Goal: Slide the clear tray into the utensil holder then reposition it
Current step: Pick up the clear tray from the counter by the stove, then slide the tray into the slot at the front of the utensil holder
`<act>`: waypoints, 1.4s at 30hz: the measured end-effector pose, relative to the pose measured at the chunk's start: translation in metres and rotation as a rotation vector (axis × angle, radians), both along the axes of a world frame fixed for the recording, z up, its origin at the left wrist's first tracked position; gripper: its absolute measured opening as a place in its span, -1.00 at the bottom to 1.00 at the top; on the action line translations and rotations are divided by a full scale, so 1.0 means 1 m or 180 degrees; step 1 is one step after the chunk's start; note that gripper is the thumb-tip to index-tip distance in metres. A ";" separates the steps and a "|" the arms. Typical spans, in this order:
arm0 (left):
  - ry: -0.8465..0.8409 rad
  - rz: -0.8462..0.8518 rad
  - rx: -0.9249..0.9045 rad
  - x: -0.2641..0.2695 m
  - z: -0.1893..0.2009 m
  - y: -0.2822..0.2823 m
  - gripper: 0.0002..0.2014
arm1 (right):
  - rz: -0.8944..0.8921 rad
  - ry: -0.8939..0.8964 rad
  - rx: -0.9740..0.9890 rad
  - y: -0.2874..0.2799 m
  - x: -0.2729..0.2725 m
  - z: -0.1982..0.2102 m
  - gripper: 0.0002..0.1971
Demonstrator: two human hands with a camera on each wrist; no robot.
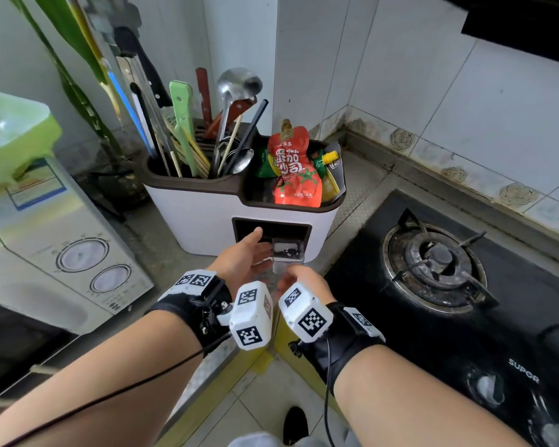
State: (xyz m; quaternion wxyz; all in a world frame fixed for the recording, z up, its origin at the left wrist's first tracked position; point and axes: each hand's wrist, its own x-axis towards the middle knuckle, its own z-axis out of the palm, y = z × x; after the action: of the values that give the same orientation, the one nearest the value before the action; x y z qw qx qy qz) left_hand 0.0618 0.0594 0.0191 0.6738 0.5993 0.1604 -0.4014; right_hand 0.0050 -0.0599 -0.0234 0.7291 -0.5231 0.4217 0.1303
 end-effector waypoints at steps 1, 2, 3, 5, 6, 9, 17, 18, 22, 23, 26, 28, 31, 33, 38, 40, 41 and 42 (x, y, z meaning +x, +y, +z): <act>-0.0005 -0.0018 -0.0015 0.000 0.000 0.001 -0.36 | -0.0003 0.0001 0.0041 0.001 0.001 0.001 -0.80; -0.0008 -0.0028 -0.0034 -0.001 0.001 0.001 -0.36 | -0.0033 -0.0010 0.0057 0.002 0.003 0.001 -0.83; -0.0015 -0.0039 -0.0029 -0.001 0.002 0.002 -0.36 | -0.0076 -0.0023 0.0071 0.002 0.004 0.002 -0.85; -0.0042 0.0005 -0.0020 0.000 0.003 0.003 -0.35 | -0.0217 -0.0085 0.0152 0.002 0.008 0.002 -0.82; -0.0060 0.0010 -0.0013 0.000 0.004 0.003 -0.34 | -0.0277 -0.0104 0.0201 0.002 0.011 0.002 -0.80; -0.0065 0.0007 0.0140 0.002 0.004 0.006 -0.36 | -0.0448 -0.0169 0.0416 0.000 0.019 0.002 -0.79; -0.0365 0.0135 0.0640 -0.002 0.016 0.026 -0.45 | -0.0593 -0.0317 0.0710 0.002 0.018 0.008 -0.86; -0.0397 0.0145 0.0713 -0.003 0.018 0.030 -0.46 | -0.0596 -0.0305 0.0730 0.006 0.016 0.008 -0.87; -0.0552 0.0235 0.1049 -0.005 0.025 0.050 -0.53 | -0.0521 -0.0230 0.0707 0.024 0.009 0.005 -0.87; -0.0580 0.0229 0.1137 -0.005 0.027 0.056 -0.52 | -0.0457 -0.0180 0.0657 0.029 0.007 0.003 -0.84; -0.0581 0.0389 0.1369 -0.008 0.031 0.070 -0.51 | -0.0022 0.0018 0.0340 0.046 0.002 -0.006 -0.81; -0.0621 0.0517 0.1600 -0.015 0.033 0.080 -0.53 | 0.0358 0.0150 0.0151 0.058 -0.003 -0.013 -0.79; -0.0569 0.0397 0.1777 -0.027 0.029 0.093 -0.56 | 0.0834 0.0321 -0.0031 0.074 -0.008 -0.026 -0.79; -0.0495 0.0348 0.1905 -0.035 0.025 0.101 -0.58 | 0.1073 0.0349 -0.0028 0.083 -0.009 -0.036 -0.74; -0.0358 0.0340 0.2148 -0.047 0.010 0.118 -0.68 | 0.1200 0.0473 -0.0106 0.099 -0.014 -0.047 -0.60; -0.0220 0.0394 0.2046 -0.049 0.004 0.121 -0.73 | 0.1212 0.0493 -0.0089 0.104 -0.015 -0.048 -0.55; -0.0158 0.0390 0.1971 -0.051 0.002 0.122 -0.77 | 0.1217 0.0472 -0.0081 0.106 -0.016 -0.048 -0.56; -0.0114 0.0375 0.1878 -0.053 0.002 0.122 -0.81 | 0.1219 0.0460 -0.0077 0.108 -0.017 -0.045 -0.57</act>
State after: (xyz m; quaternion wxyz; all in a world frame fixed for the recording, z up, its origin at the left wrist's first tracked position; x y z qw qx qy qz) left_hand 0.0092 0.1811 0.0212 0.4954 0.7658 0.2927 -0.2872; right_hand -0.0122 0.0479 -0.0683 0.6524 -0.5917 0.3673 0.2987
